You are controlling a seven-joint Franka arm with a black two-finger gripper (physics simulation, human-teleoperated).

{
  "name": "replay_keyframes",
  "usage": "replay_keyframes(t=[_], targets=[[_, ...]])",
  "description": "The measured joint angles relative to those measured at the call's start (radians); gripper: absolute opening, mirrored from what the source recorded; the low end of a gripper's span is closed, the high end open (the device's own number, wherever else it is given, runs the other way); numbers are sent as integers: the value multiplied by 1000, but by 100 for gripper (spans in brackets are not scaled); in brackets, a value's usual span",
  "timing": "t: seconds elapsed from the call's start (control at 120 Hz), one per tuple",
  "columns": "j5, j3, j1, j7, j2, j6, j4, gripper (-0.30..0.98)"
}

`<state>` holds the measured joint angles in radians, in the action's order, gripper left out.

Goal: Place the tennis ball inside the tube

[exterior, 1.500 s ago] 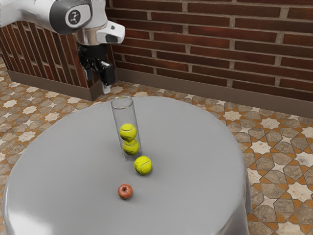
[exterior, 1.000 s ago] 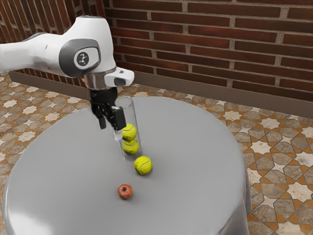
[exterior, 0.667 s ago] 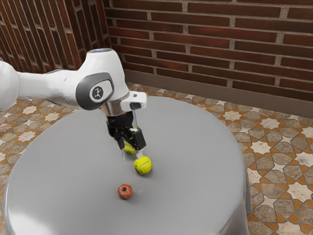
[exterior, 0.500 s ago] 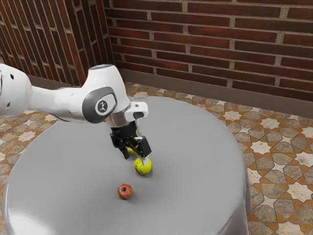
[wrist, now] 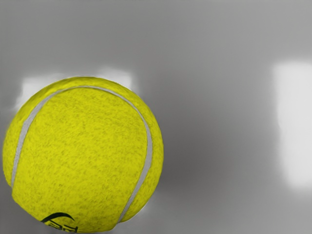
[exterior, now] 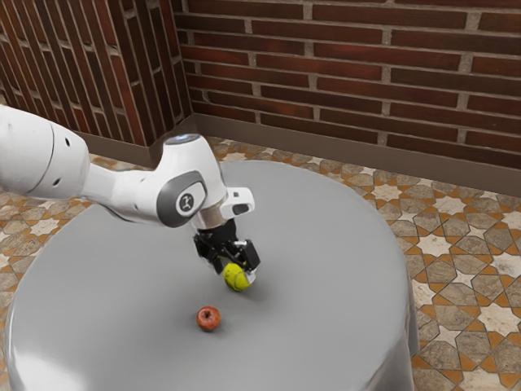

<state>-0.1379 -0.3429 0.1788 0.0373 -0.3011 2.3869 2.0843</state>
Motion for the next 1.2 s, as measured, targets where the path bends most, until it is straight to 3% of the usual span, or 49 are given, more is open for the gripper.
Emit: replay_keyframes(t=[0.4, 0.625, 0.833, 1.2], targets=[[33, 77, -64, -26, -84, 18, -73, 68], [31, 78, -73, -37, -103, 20, -82, 48], [31, 105, -106, -45, -135, 21, -110, 43], [46, 64, -126, -69, 158, 12, -72, 34]])
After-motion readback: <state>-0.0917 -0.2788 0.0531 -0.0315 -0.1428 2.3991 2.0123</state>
